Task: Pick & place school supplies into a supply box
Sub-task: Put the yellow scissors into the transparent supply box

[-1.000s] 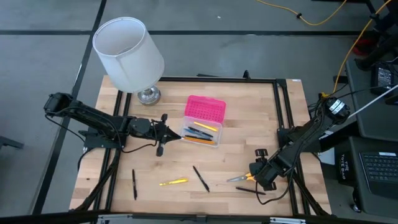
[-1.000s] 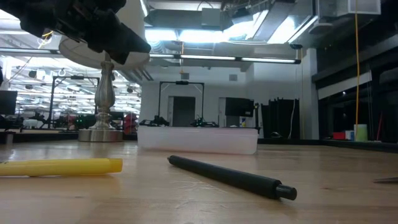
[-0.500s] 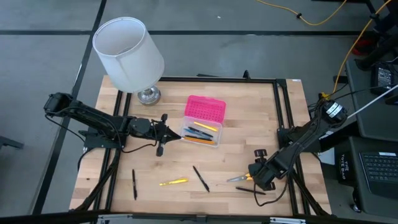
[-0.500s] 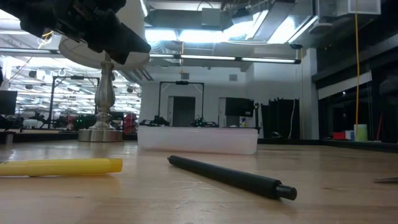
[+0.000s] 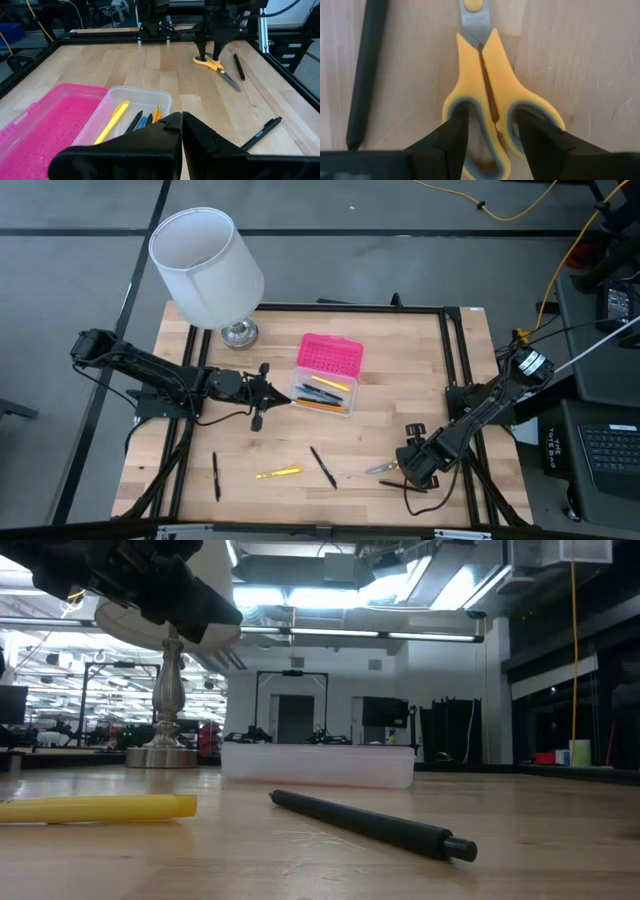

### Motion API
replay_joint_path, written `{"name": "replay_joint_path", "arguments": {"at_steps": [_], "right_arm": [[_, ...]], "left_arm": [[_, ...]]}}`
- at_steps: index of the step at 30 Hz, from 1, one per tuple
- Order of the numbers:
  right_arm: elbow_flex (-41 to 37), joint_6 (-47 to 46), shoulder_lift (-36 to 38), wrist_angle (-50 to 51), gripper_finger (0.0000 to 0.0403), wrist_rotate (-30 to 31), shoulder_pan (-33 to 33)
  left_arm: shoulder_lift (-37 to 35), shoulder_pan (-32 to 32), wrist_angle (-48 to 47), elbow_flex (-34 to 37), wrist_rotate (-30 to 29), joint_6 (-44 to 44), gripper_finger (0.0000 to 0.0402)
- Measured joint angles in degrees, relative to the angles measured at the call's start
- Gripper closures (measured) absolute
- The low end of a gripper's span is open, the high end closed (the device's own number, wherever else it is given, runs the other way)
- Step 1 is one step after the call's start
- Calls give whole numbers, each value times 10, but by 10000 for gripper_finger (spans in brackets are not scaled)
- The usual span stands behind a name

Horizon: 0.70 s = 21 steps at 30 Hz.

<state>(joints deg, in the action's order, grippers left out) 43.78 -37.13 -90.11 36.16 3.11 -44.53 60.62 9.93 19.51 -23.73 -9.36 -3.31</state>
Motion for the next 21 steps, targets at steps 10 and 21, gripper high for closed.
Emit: {"name": "replay_joint_path", "arguments": {"at_steps": [10, 21], "right_arm": [[3, -42, -22, -3, 228, 4, 1], [6, -62, -24, -1, 310, -2, 7]], "left_arm": [[0, 0, 0, 0, 0, 0, 396], [0, 0, 0, 0, 0, 0, 397]]}}
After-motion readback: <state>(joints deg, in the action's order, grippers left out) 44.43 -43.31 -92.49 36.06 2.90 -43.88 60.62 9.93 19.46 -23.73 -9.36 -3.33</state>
